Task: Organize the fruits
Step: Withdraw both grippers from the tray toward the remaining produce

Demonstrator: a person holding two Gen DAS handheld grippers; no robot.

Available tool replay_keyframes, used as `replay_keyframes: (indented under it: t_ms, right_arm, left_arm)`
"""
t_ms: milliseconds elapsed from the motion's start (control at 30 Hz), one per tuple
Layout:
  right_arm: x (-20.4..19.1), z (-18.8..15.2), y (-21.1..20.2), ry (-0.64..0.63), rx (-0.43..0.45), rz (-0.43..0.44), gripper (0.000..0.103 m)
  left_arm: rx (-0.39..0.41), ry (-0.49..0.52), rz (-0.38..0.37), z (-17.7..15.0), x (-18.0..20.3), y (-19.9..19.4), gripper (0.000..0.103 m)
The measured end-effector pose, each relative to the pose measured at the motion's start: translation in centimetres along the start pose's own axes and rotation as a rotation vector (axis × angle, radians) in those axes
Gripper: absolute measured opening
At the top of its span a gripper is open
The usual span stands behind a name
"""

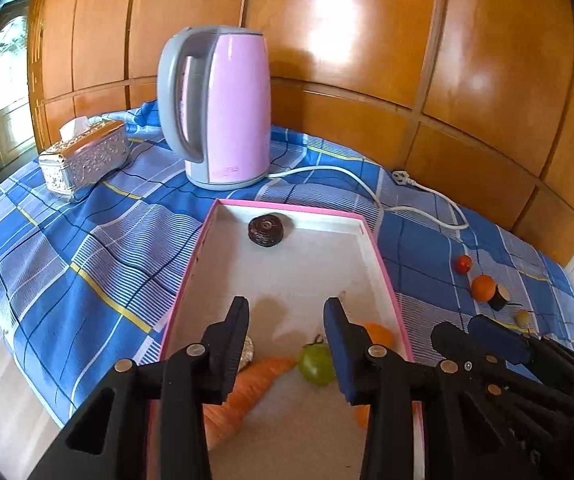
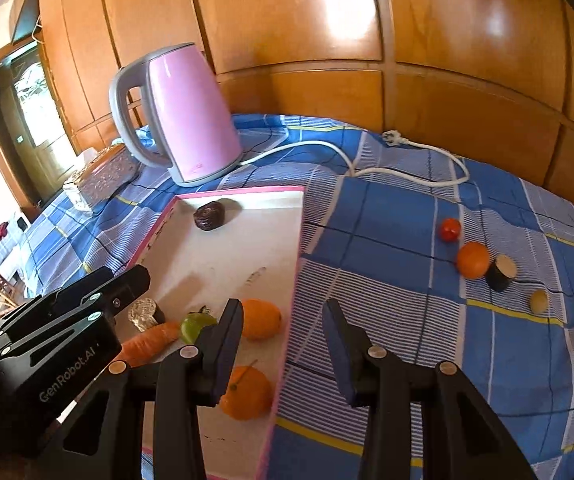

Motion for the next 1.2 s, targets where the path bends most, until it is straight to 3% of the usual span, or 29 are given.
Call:
replay_keyframes:
  t_ms: [633, 1200]
  right_arm:
    - [6.8, -1.3, -1.8, 0.128, 0.03, -0.112, 0.042]
    - [19.6, -4.8, -3.9, 0.346, 0.026, -0.311, 0.042]
  left_arm:
    - [-0.037, 0.125, -0.082, -2.1, 5.8, 0.0, 0.039]
    - [-0.075, 0.264, -0.186, -3.8, 12.4, 0.6, 0.039]
Point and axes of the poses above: each gripper's, at about its wrist camera, not at the fingertips, and y roughly the way its jaws point, x to its right, z to its top, the point moved 8 cm from there along y, roughly the way its jaws point, and after that the axes turned 3 degrees about y, right-handed, at the moved point
